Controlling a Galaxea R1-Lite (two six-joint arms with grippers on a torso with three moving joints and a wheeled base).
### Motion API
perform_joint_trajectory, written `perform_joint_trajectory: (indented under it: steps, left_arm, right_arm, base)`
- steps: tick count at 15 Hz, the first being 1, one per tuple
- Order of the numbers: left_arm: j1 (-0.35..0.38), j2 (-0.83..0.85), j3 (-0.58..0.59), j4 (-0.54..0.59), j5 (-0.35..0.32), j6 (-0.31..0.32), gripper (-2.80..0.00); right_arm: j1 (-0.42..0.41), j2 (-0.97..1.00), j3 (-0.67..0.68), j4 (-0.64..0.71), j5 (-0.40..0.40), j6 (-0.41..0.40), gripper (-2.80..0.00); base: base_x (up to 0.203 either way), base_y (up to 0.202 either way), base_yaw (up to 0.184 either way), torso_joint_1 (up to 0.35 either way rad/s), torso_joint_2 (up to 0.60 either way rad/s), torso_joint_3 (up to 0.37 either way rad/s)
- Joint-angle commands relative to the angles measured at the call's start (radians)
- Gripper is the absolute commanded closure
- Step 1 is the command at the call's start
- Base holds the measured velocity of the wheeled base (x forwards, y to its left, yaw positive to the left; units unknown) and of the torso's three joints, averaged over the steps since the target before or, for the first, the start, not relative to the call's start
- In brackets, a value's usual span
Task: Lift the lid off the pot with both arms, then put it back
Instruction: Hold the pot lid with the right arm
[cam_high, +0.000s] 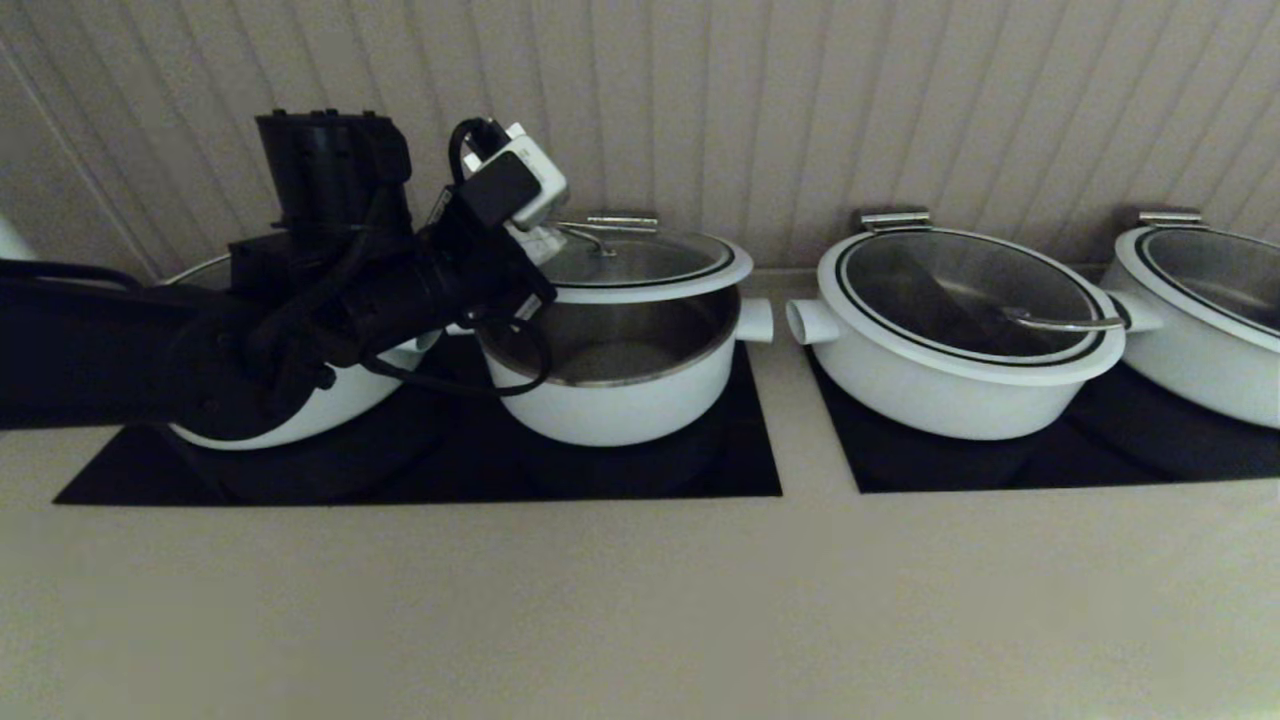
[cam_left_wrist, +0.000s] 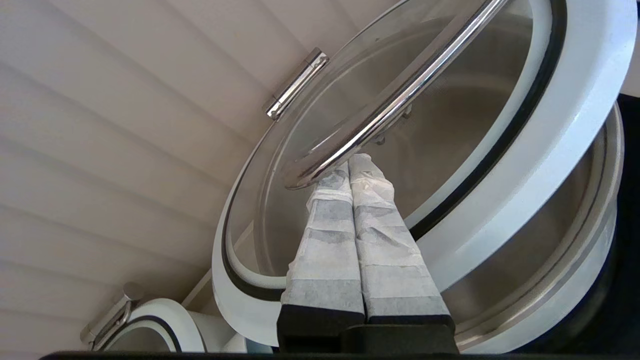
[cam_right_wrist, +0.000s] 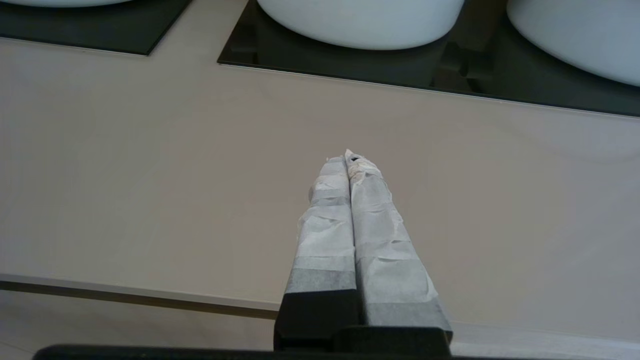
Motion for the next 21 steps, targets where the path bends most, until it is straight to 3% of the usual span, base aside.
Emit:
perform_joint_trajectory:
  steps: [1, 12, 17, 21]
  left_arm:
    - [0.000, -0.024, 0.019, 0.015, 0.000, 0.003, 0.00]
    - [-0.001, -0.060, 0.084, 0.043, -0.002, 0.002, 0.00]
    - [-0.001, -0.061, 0.114, 0.035, -0.005, 0.000, 0.00]
    - [-0.001, -0.060, 0.112, 0.034, -0.005, 0.000, 0.00]
  right_arm:
    - [0.000, 0.000, 0.000, 0.000, 0.000, -0.001, 0.00]
    - [0.000, 0.003, -0.002, 0.009, -0.001, -0.003, 0.00]
    - [0.002, 0.078, -0.002, -0.001, 0.022, -0.130, 0.00]
    - [0.002, 0.071, -0.002, -0.003, 0.020, -0.132, 0.00]
  base:
    - [0.000, 0.000, 0.000, 0.000, 0.00, 0.000]
    - [0.000, 0.000, 0.000, 0.000, 0.00, 0.000]
    - [0.000, 0.000, 0.000, 0.000, 0.00, 0.000]
    - [0.000, 0.000, 0.000, 0.000, 0.00, 0.000]
